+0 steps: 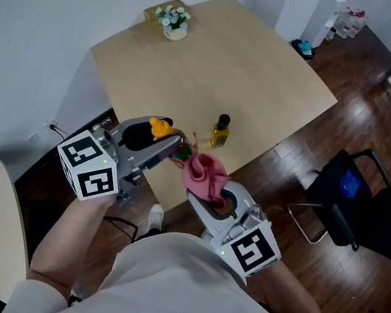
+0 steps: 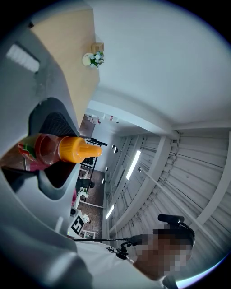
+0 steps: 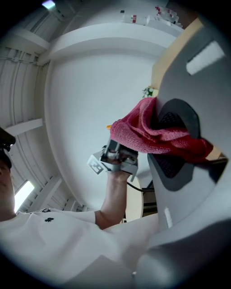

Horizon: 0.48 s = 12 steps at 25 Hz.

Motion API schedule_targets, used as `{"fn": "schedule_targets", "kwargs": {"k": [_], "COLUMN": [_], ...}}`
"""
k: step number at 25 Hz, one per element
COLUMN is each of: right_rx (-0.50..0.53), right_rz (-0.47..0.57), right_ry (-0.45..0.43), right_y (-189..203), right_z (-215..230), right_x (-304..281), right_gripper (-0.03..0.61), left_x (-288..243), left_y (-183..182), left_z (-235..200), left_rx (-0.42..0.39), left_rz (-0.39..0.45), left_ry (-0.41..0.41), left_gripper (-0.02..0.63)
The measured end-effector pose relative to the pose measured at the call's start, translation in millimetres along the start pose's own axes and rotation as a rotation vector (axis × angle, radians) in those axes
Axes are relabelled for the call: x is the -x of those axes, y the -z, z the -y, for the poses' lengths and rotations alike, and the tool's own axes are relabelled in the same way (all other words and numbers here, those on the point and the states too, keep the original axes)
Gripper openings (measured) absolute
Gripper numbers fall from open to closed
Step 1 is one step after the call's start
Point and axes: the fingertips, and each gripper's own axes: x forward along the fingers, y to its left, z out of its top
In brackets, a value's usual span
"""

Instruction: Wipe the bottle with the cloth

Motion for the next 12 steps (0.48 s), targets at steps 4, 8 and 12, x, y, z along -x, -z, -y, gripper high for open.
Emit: {"fn": "schedule_targets", "kwargs": {"k": [4,8,12], "right_rx": [0.009,-0.030,-0.131], "right_rz": [0.051,-0.005,-0.073], "right_ry": [-0.014,-0.003,-0.004], "right_y": [-26,4,58], "right_z": [-11,-14,-16], "right_x": [-19,-53,-57], "right_gripper": [0.077,0.077,0.077], "left_x": [-4,12,21], "left_y": [1,-7,-14], "left_z": [3,1,-1], "left_rx": [0.011,0.013,0.009], "left_rz": [0.006,0.019,0.039], "left_ry": [0.014,0.038,0.043], "left_gripper": [0.161,0.161,0.161]}}
